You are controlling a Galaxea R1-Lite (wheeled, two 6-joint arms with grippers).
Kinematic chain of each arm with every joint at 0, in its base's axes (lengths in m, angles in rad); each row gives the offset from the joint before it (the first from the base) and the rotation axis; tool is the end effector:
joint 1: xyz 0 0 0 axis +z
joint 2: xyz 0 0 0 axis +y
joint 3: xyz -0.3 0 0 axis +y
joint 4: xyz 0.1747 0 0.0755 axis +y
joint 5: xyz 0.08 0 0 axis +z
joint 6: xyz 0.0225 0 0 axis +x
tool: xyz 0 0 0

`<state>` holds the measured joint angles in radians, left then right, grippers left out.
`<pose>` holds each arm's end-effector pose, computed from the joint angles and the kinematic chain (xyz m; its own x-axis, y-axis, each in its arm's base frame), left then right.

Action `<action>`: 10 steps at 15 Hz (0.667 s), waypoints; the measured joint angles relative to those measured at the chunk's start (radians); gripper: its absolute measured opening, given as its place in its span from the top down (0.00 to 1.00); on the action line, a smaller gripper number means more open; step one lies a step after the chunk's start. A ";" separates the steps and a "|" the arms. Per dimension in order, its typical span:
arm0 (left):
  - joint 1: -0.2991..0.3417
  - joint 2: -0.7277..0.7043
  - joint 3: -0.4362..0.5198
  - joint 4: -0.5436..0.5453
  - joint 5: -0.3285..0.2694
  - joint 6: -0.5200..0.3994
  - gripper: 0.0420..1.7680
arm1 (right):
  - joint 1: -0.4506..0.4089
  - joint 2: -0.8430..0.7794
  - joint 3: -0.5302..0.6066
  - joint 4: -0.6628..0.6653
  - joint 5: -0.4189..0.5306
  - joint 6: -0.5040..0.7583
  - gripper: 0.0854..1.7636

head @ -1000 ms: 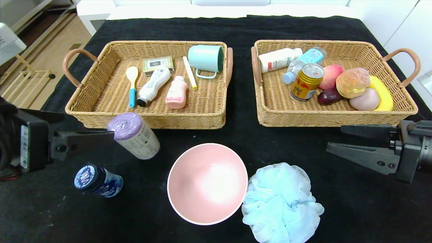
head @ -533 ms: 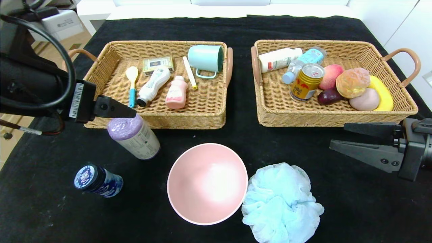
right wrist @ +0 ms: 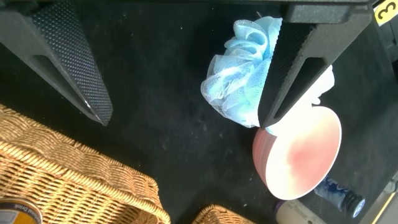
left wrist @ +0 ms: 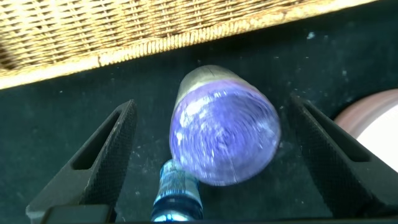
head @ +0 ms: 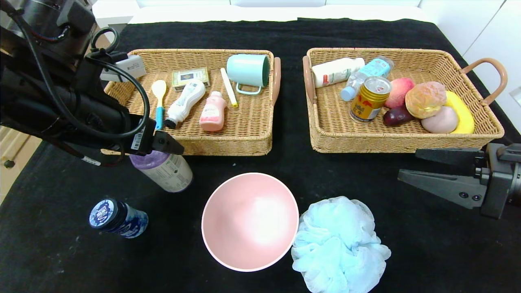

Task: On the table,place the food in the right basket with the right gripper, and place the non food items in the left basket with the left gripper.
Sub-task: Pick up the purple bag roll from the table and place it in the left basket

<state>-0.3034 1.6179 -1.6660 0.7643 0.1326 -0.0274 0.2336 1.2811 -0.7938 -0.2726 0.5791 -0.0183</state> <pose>0.2511 -0.0755 0.3163 0.7530 -0.0972 -0.6508 0.1837 0.9808 0.0661 0.1923 0.0584 0.2514 0.6688 0.7217 -0.1783 -0.7176 0.6894 0.0987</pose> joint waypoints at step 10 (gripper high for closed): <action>0.005 0.066 0.036 -0.007 -0.010 -0.013 0.03 | 0.005 0.007 0.001 0.000 0.000 -0.001 0.03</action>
<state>-0.2981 1.6838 -1.6304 0.7577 0.1226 -0.0409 0.2389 1.2879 -0.7932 -0.2726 0.5791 -0.0196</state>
